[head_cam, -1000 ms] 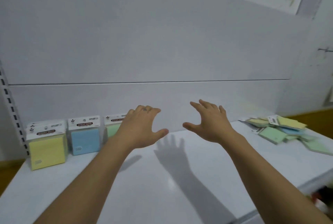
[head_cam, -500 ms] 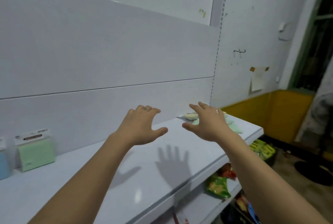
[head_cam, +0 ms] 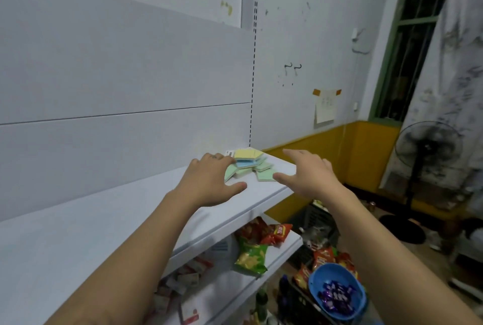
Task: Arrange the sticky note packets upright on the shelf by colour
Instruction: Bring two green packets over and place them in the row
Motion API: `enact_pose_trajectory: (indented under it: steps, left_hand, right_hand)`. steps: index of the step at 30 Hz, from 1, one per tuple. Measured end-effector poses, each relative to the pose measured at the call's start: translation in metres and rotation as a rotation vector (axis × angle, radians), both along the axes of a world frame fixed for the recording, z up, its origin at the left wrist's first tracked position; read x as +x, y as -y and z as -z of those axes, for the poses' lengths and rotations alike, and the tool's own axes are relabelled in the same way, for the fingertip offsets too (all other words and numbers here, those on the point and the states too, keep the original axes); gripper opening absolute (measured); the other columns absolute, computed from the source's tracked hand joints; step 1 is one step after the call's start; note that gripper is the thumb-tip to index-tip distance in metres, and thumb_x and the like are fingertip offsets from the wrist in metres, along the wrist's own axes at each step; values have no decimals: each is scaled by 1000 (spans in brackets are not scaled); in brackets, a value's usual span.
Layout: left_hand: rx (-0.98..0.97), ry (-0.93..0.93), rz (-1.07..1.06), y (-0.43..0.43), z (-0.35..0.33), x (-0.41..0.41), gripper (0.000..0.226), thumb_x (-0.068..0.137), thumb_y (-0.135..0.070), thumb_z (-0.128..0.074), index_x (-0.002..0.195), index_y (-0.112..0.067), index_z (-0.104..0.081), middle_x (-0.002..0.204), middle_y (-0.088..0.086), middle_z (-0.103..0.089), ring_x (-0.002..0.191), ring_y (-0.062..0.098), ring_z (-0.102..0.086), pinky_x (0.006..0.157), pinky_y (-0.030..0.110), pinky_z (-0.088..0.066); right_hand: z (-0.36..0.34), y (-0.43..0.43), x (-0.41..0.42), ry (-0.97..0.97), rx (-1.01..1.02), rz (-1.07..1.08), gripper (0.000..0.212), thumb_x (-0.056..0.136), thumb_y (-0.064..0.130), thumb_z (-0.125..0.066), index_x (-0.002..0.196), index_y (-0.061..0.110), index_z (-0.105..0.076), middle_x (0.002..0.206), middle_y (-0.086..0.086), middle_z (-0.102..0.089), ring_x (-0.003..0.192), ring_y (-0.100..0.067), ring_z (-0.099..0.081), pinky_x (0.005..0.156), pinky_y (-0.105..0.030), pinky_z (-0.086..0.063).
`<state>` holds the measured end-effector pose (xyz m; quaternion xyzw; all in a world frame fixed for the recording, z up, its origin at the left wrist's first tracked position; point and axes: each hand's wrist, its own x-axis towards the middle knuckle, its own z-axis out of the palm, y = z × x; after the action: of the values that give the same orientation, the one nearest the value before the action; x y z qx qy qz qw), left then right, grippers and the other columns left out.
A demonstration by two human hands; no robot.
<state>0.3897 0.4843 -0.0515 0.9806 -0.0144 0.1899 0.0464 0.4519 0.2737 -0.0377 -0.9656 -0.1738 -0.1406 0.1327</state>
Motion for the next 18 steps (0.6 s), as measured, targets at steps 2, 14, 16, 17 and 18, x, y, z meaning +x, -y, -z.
enact_pose_trajectory:
  steps: [2, 14, 16, 17, 18]
  left_hand:
    - [2, -20, -19, 9, 3, 8, 66, 83, -65, -45, 139, -29, -39, 139, -1, -48, 126, 21, -40, 101, 41, -35]
    - [0, -129, -161, -1, 41, 49, 64, 85, -62, -46, 138, -28, -41, 143, 0, -46, 130, 21, -40, 102, 41, -35]
    - [-5, -143, -177, -10, 49, 59, 64, 85, -62, -46, 139, -28, -41, 143, 1, -47, 129, 22, -40, 102, 41, -35]
    - [-10, -145, -184, -14, 53, 65, 64, 85, -61, -46, 139, -27, -41, 143, 1, -46, 129, 22, -40, 101, 41, -35]
    - [-16, -146, -190, -18, 56, 73, 64, 85, -60, -46, 139, -27, -41, 143, 1, -46, 129, 22, -40, 101, 41, -35]
  right_hand:
    - [5, 10, 7, -19, 0, -4, 72, 85, 61, -54, 147, 34, -28, 153, 2, -33, 138, -25, -33, 113, -52, -22]
    - [55, 1, 63, -162, 49, -74, 71, 87, 60, -51, 147, 27, -33, 150, -2, -39, 135, -26, -38, 106, -48, -36]
    - [63, -6, 73, -187, 45, -70, 70, 87, 60, -51, 146, 26, -33, 148, -3, -39, 133, -26, -40, 106, -48, -38]
    - [67, -9, 78, -194, 49, -63, 69, 87, 59, -51, 145, 26, -34, 148, -4, -40, 132, -26, -41, 105, -48, -39]
    - [70, -11, 83, -200, 55, -55, 67, 88, 58, -52, 145, 26, -35, 147, -4, -41, 131, -26, -42, 105, -47, -40]
